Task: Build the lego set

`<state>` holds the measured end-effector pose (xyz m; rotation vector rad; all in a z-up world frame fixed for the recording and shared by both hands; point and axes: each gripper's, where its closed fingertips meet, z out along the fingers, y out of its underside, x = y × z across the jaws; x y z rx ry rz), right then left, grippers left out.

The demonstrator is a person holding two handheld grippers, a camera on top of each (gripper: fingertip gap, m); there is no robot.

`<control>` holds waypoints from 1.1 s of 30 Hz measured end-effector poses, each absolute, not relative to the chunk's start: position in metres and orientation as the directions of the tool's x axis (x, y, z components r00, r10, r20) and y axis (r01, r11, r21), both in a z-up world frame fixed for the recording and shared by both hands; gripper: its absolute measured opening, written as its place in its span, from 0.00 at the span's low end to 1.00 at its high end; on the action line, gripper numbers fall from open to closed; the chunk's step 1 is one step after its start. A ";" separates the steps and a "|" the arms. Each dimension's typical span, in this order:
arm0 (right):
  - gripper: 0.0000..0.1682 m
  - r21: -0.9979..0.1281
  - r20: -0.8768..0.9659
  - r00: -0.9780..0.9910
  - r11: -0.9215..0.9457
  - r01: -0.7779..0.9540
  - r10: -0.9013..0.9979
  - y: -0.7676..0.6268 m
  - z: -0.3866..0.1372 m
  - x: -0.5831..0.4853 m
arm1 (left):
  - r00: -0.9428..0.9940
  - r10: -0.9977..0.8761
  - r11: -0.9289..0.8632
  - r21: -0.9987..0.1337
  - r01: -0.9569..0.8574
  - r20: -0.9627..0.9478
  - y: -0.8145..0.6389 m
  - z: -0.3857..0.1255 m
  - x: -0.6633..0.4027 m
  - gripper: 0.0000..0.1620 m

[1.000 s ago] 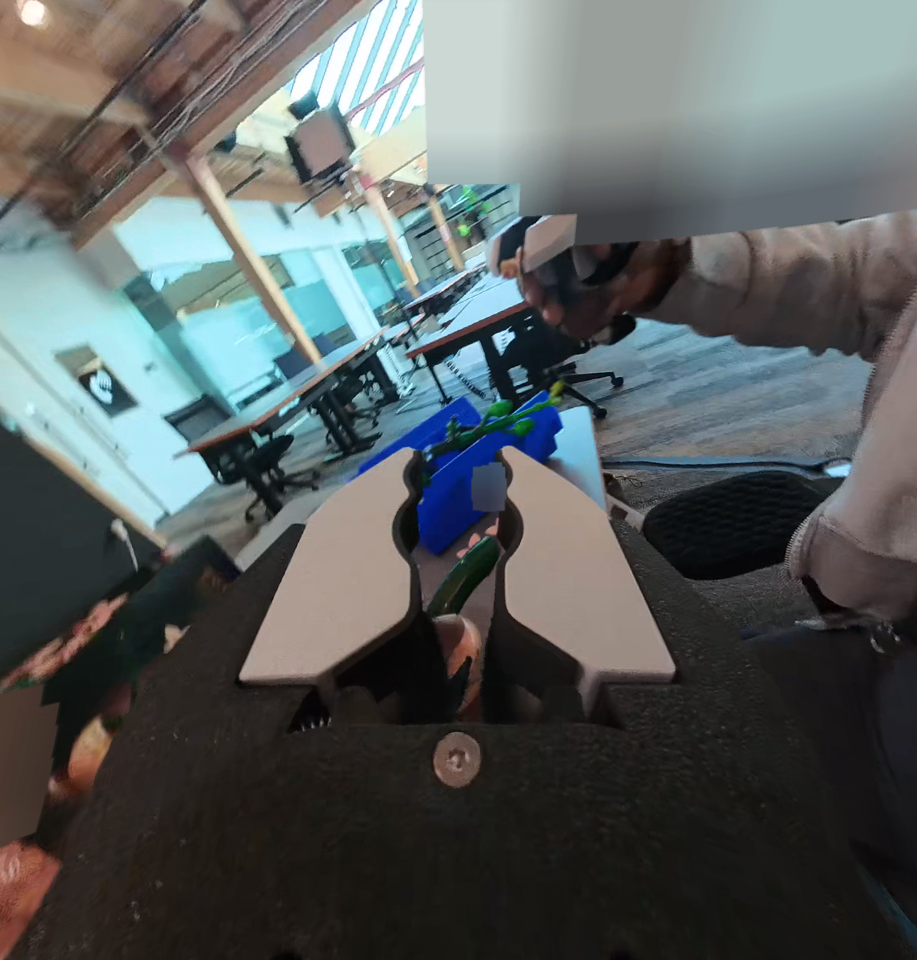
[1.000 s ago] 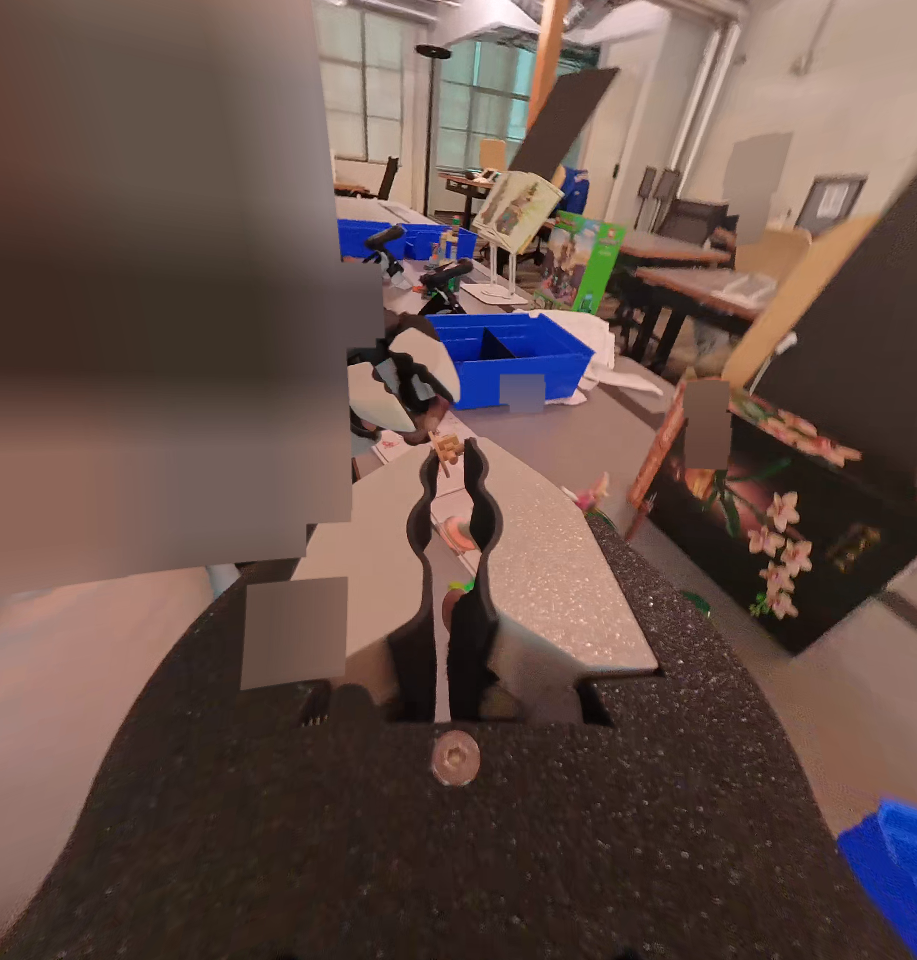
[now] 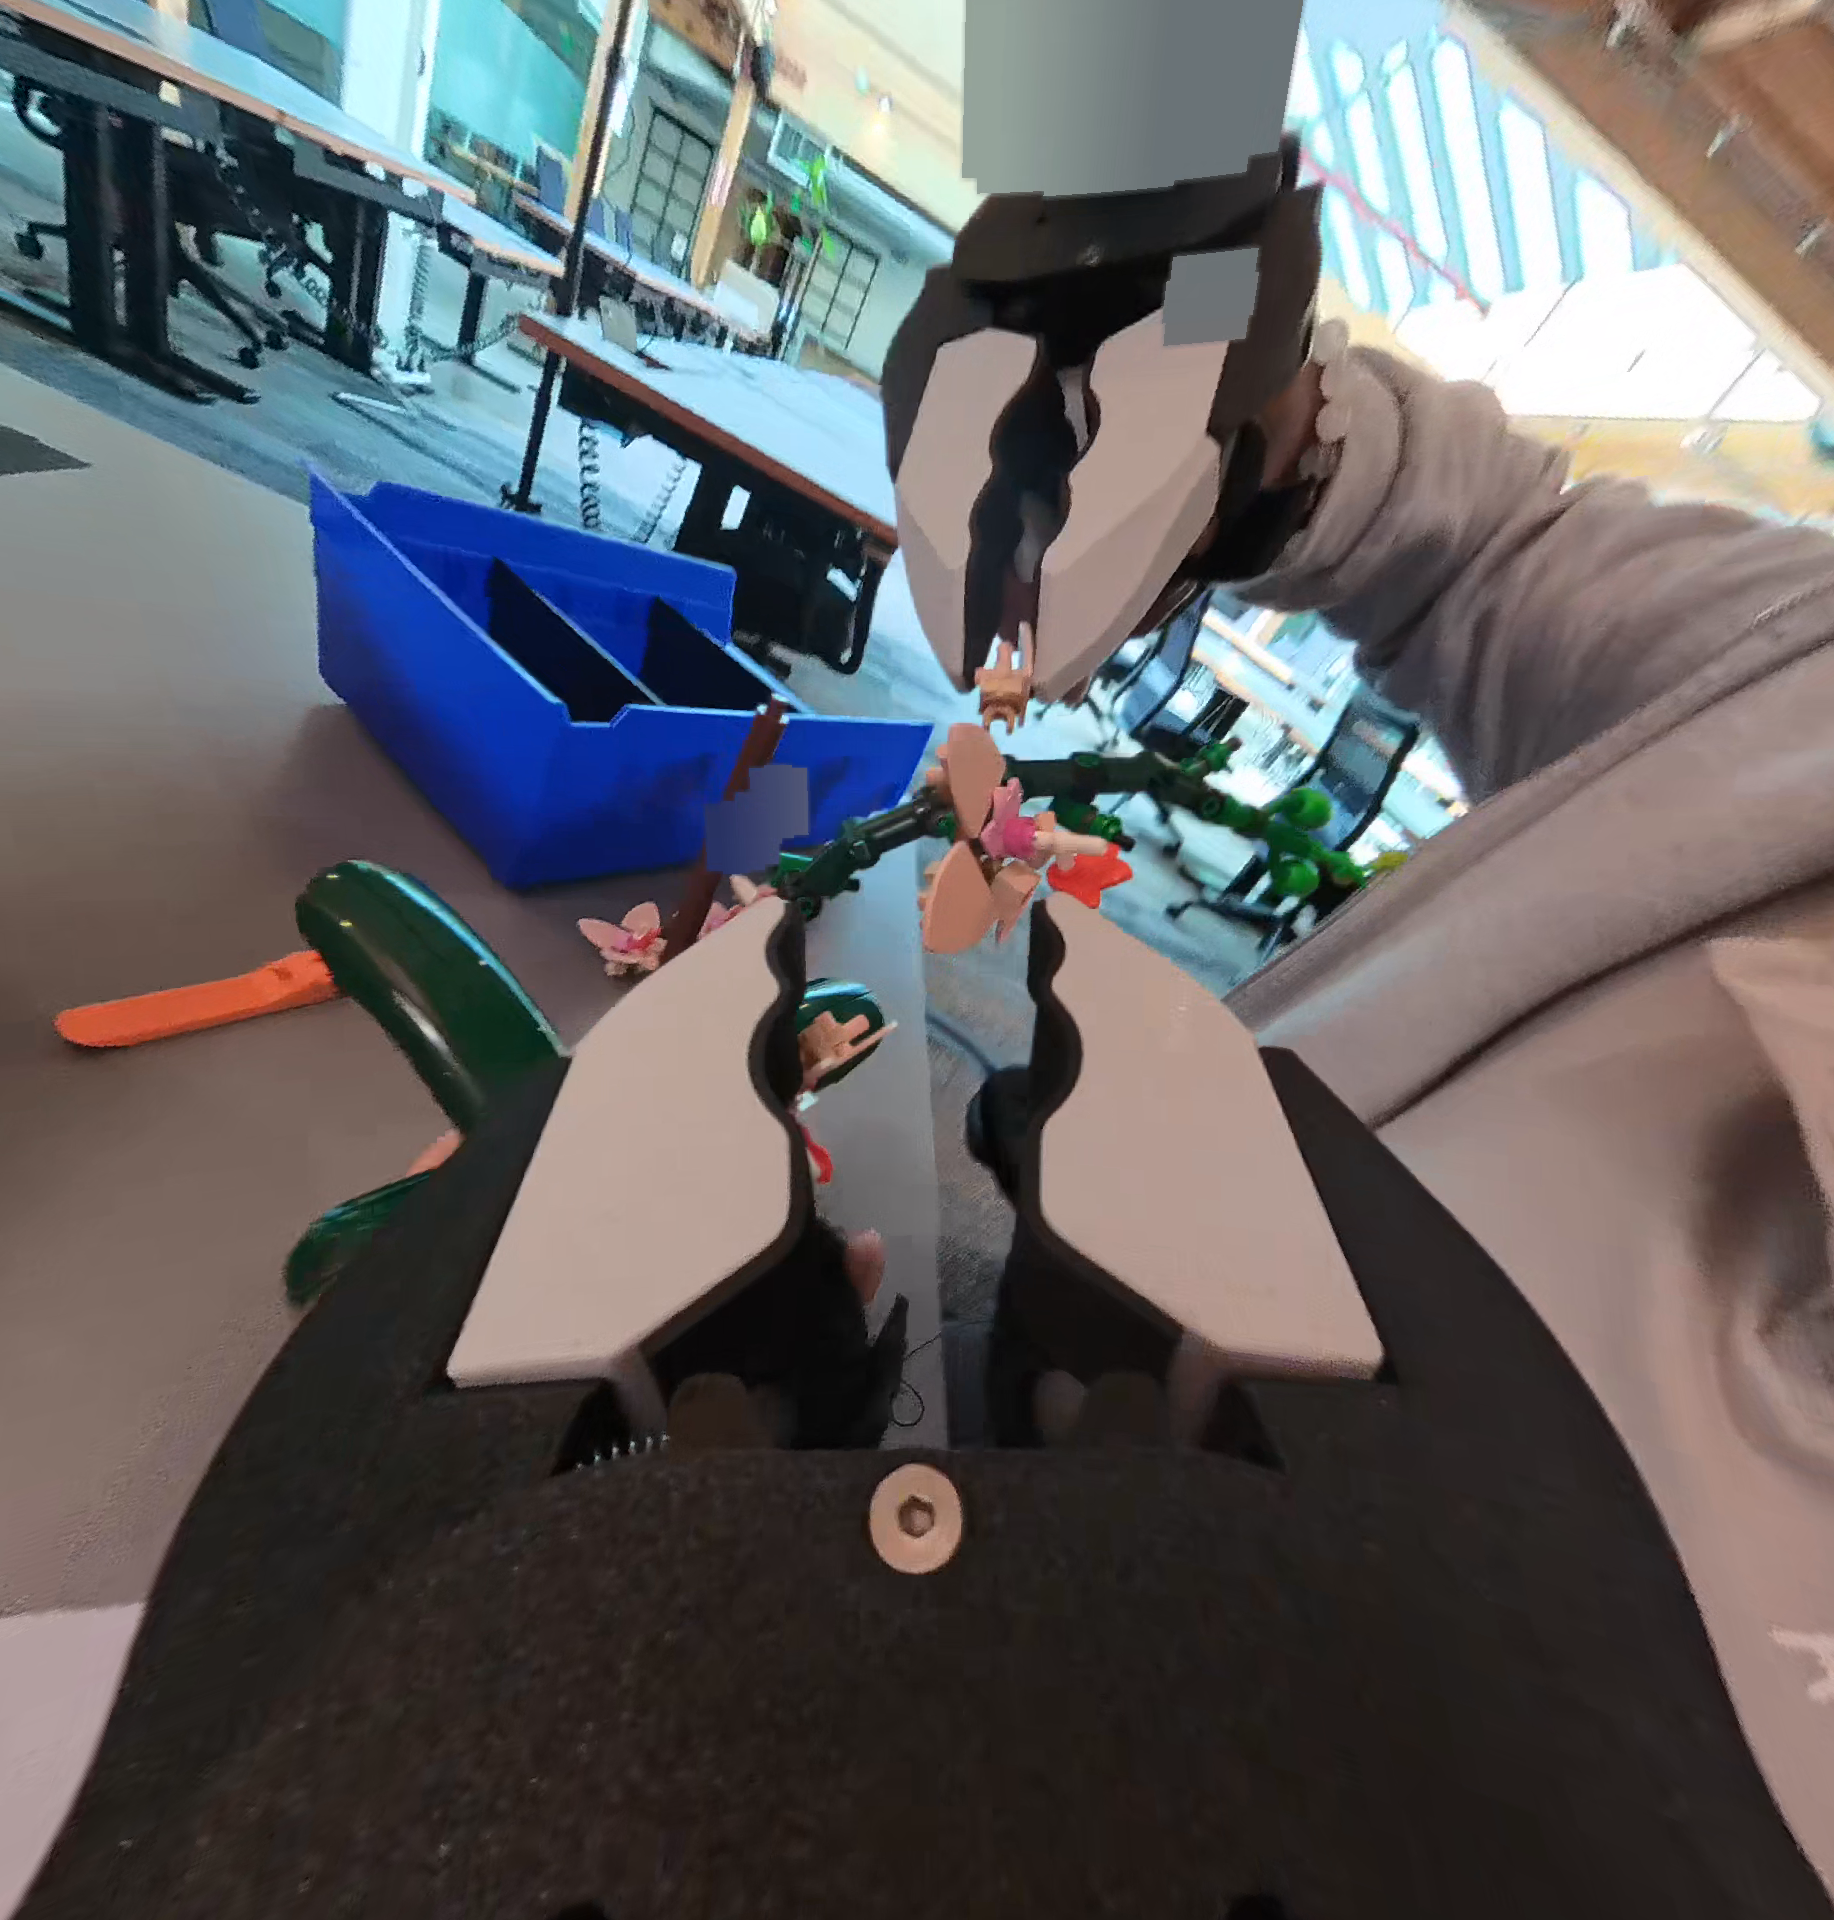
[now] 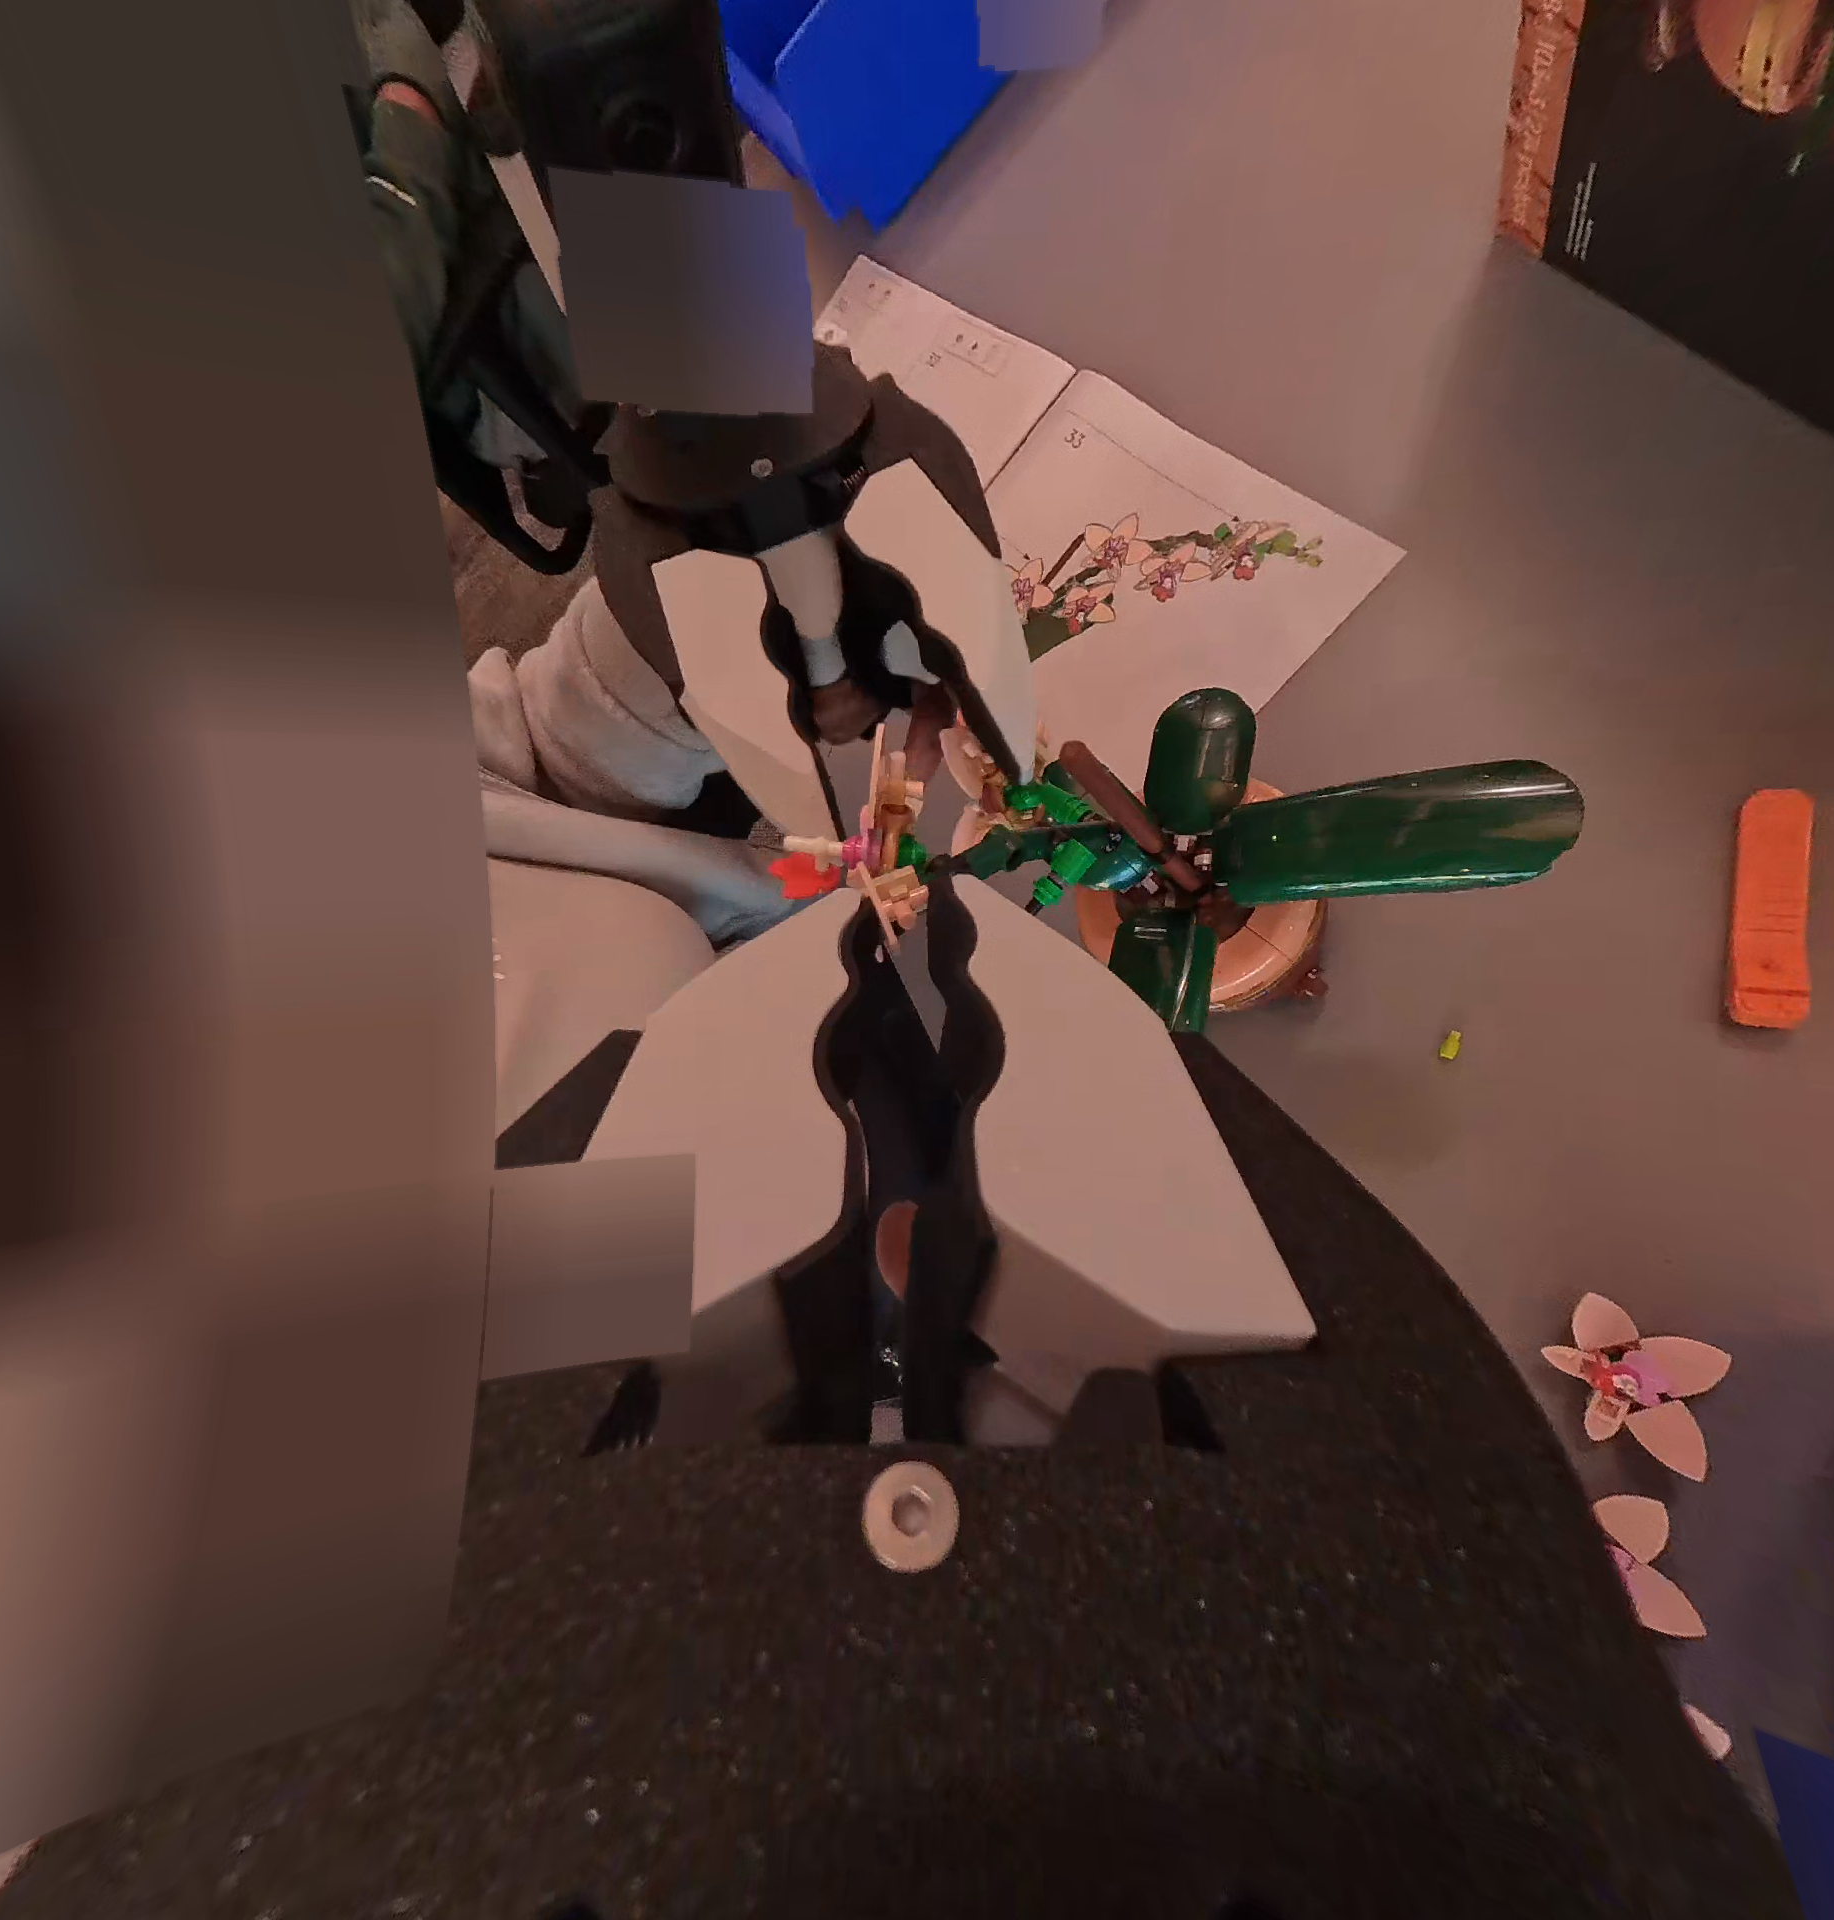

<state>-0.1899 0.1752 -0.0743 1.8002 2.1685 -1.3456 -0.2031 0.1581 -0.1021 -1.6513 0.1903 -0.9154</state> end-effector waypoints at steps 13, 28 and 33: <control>0.06 -0.482 -0.451 -0.352 0.108 0.869 0.820 0.169 -0.077 -0.193 | 0.593 -0.555 -0.244 -0.796 0.555 0.584 0.146 -0.102 -0.197 0.27; 0.06 -0.432 -0.422 -0.368 0.173 0.885 0.829 0.168 -0.078 -0.189 | 0.779 -0.394 -0.101 -0.865 0.491 0.488 0.133 -0.108 -0.190 0.15; 0.06 -0.433 -0.413 -0.378 0.186 0.882 0.829 0.168 -0.080 -0.187 | 0.594 -0.457 -0.100 -0.702 0.705 0.662 0.148 -0.105 -0.180 0.13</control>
